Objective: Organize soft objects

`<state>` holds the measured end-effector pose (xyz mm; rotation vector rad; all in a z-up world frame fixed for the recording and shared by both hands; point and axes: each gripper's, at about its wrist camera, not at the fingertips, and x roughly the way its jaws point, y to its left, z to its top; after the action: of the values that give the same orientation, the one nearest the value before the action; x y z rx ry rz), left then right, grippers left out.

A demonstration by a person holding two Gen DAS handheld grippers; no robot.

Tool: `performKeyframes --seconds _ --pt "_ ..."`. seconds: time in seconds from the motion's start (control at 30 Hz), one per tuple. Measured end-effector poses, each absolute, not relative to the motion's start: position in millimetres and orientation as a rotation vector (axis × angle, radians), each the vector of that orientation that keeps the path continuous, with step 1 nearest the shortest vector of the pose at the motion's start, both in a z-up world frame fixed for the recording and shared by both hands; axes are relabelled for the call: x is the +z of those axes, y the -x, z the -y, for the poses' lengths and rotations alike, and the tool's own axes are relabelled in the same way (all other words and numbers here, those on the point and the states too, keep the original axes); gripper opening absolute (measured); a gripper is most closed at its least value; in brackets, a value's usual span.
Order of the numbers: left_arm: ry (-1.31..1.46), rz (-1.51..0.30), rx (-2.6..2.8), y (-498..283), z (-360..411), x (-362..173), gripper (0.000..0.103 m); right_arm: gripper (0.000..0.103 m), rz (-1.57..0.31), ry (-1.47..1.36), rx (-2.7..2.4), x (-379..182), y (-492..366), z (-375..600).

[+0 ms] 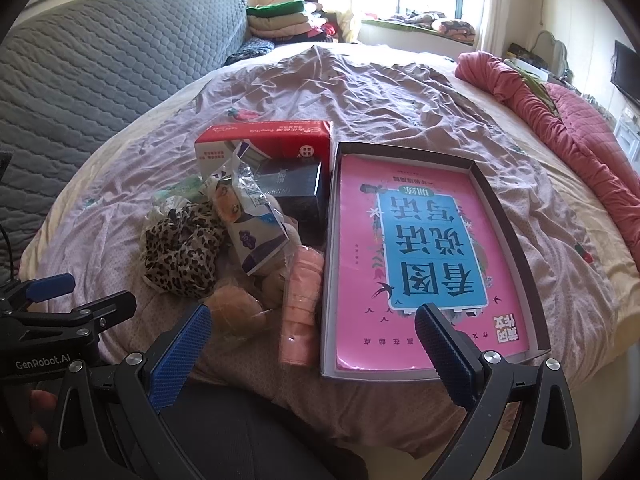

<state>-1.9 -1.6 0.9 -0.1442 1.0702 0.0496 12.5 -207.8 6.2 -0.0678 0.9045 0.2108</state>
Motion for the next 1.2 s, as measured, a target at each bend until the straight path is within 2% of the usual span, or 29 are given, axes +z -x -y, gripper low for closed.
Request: performKeyframes --seconds 0.47,0.9,1.13,1.2 --pt "0.216 -1.088 0.065 -5.9 -18.3 -9.2 0.101 0.102 -0.91 0.094 0.237 0.4 -28.0 194.1" --pt "0.308 -1.109 0.175 -57.3 -75.1 -29.5 0.1 0.102 -0.89 0.152 0.268 -5.5 -66.0 172.4" --pt "0.32 -1.153 0.131 -85.6 -77.7 -50.2 0.089 0.102 -0.892 0.2 0.28 -14.1 -91.6 160.1" --pt "0.315 -1.171 0.12 -90.8 -74.1 -56.3 0.088 0.102 -0.893 0.225 0.289 -16.9 -98.3 154.5"
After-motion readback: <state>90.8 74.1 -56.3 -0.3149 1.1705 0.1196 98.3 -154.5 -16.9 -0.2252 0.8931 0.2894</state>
